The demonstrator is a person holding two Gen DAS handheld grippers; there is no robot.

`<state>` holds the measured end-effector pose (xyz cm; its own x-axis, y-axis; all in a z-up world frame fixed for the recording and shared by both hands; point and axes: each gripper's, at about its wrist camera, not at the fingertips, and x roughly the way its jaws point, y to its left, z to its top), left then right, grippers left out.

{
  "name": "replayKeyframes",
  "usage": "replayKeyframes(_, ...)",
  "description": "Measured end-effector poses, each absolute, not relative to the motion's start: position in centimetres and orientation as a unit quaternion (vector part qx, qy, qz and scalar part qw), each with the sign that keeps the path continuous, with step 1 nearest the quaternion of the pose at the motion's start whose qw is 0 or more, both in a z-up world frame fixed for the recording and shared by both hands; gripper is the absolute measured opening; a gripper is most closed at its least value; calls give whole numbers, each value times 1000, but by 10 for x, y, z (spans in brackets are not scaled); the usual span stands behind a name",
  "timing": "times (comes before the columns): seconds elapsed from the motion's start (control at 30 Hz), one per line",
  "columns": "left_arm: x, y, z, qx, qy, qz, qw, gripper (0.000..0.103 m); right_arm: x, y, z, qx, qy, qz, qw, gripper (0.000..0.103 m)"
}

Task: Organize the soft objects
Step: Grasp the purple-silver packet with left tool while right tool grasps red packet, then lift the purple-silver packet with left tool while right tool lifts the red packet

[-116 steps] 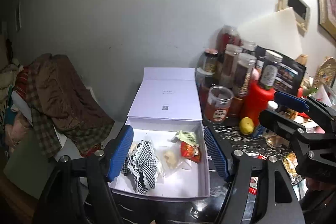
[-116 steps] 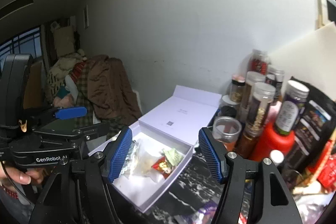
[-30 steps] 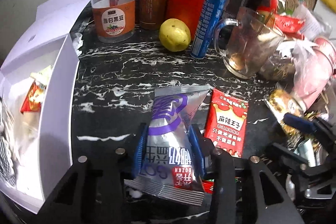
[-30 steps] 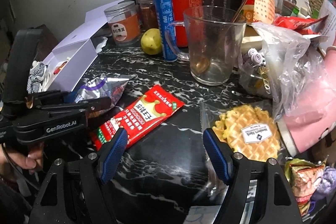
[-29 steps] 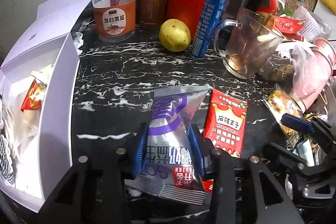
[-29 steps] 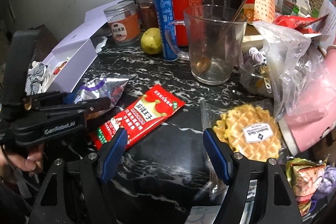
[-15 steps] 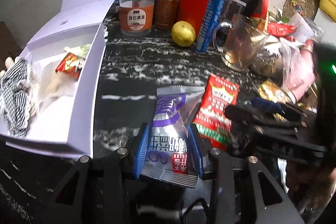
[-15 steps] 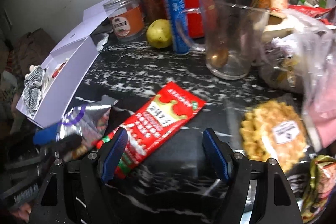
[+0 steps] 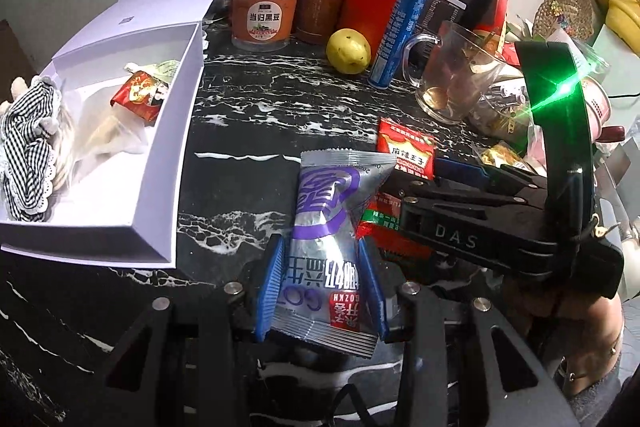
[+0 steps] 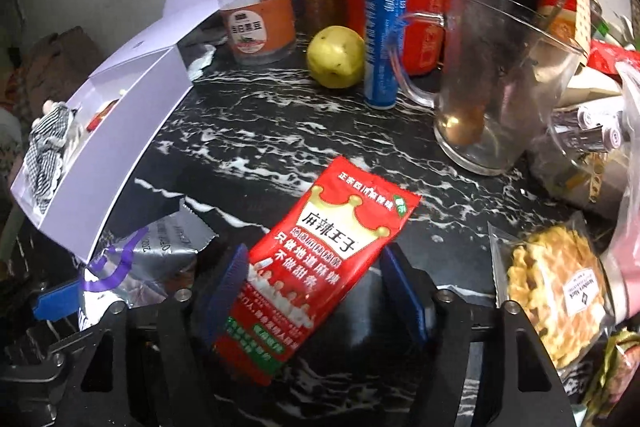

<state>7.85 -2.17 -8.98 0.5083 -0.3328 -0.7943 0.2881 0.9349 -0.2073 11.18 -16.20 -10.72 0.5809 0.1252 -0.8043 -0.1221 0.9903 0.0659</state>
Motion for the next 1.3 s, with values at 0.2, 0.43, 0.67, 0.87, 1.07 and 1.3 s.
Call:
replayKeyframes(0.2, 73, -21, -92, -32, 471, -184, 862, 37, 99, -166, -105, -16, 444, 98, 891, 51)
replayKeyframes(0.43, 58, -21, -95, -39, 475, -186, 859, 37, 80, -167, -101, -42, 454, 134, 880, 47)
replayKeyframes(0.67, 35, -20, -95, -38, 482, -194, 854, 38, 34, -170, -100, -50, 462, 163, 871, 47)
replayKeyframes(0.87, 12, -21, -97, -38, 495, -208, 843, 38, -14, -162, -102, -96, 469, 180, 859, 48)
replayKeyframes(1.07, 5, -20, -99, -57, 493, -212, 842, 38, -29, -160, -103, -82, 459, 177, 867, 48)
replayKeyframes(1.3, 15, -21, -103, -65, 499, -203, 840, 42, -20, -168, -103, -21, 468, 151, 871, 66)
